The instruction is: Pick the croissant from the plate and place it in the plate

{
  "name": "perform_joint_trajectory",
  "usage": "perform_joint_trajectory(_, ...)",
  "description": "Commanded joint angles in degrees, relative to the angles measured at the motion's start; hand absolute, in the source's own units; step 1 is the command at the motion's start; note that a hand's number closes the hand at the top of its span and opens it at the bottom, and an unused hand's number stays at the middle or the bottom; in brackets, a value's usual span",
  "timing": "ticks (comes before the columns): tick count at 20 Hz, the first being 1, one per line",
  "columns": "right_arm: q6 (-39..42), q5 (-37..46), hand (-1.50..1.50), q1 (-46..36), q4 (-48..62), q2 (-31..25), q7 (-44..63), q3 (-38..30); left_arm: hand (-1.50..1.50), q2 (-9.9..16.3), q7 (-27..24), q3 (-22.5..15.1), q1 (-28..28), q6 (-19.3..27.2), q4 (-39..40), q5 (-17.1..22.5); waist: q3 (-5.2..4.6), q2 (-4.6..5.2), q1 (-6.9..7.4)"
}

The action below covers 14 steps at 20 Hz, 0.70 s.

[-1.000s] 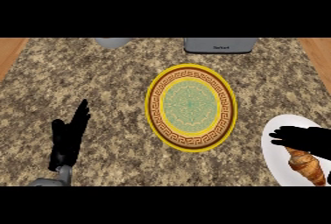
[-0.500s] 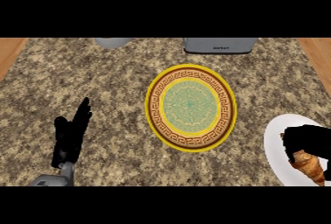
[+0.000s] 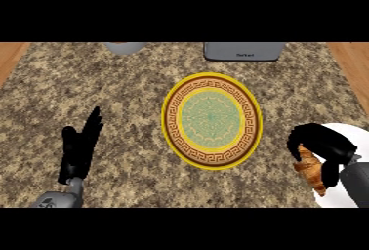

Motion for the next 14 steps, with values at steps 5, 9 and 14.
perform_joint_trajectory(5, -7.05, -1.06, 1.5, -5.26, -3.21, 20.85, 31.23, -6.31, 0.0, -0.13, 0.43, -0.1, 0.23, 0.13, 0.13, -0.07, 0.64, -0.84, 0.63)
perform_joint_trajectory(9, -14.72, 4.13, 1.5, -10.53, -7.22, 31.46, 46.95, -5.2, 0.0, -0.15, 0.37, -0.47, -0.09, -0.66, 0.81, 0.06, 0.54, -0.74, 1.13)
perform_joint_trajectory(14, -26.05, 11.42, 1.5, -16.56, -12.0, 31.91, 65.93, -1.83, 0.0, -0.58, 0.55, -0.7, -0.92, -0.21, 0.92, -0.36, 0.69, -0.77, 1.91)
